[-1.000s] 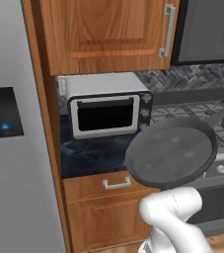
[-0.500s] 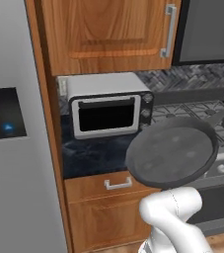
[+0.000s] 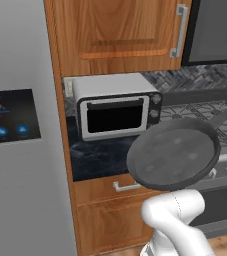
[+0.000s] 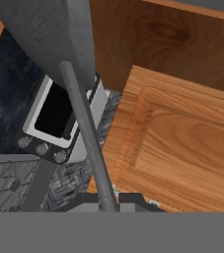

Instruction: Pick the pan from the cabinet and place it on the stove. Then turn on the stove burner for the pan.

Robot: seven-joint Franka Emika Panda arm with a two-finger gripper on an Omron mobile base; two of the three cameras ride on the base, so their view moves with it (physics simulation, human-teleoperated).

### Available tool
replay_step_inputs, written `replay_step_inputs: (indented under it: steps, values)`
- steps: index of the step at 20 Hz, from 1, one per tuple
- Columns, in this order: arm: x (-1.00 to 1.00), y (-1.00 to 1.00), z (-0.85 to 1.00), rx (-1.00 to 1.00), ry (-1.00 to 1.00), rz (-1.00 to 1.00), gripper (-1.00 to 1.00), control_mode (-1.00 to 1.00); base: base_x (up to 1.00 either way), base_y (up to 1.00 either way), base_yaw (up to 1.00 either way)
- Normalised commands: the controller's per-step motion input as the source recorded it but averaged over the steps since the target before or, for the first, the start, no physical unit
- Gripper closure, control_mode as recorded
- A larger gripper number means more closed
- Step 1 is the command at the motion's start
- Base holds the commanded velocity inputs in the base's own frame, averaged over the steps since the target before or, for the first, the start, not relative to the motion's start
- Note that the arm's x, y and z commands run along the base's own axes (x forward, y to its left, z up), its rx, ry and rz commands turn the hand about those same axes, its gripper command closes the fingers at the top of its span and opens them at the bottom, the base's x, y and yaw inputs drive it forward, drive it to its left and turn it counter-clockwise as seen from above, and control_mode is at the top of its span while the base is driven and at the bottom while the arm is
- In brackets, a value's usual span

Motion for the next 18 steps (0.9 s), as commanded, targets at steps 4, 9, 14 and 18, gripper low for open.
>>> replay_step_inputs:
  steps: [4,9,14,18]
  values:
    - [0.00,0.00,0.00,0.00,0.00,0.00,1.00,1.00,0.38,0.04,-0.03]
    - [0.00,0.00,0.00,0.00,0.00,0.00,1.00,1.00,0.33,0.07,-0.03]
    - [0.00,0.00,0.00,0.00,0.00,0.00,1.00,1.00,0.35,0.13,-0.03]
    - [0.00,0.00,0.00,0.00,0.00,0.00,1.00,1.00,0.35,0.18,-0.03]
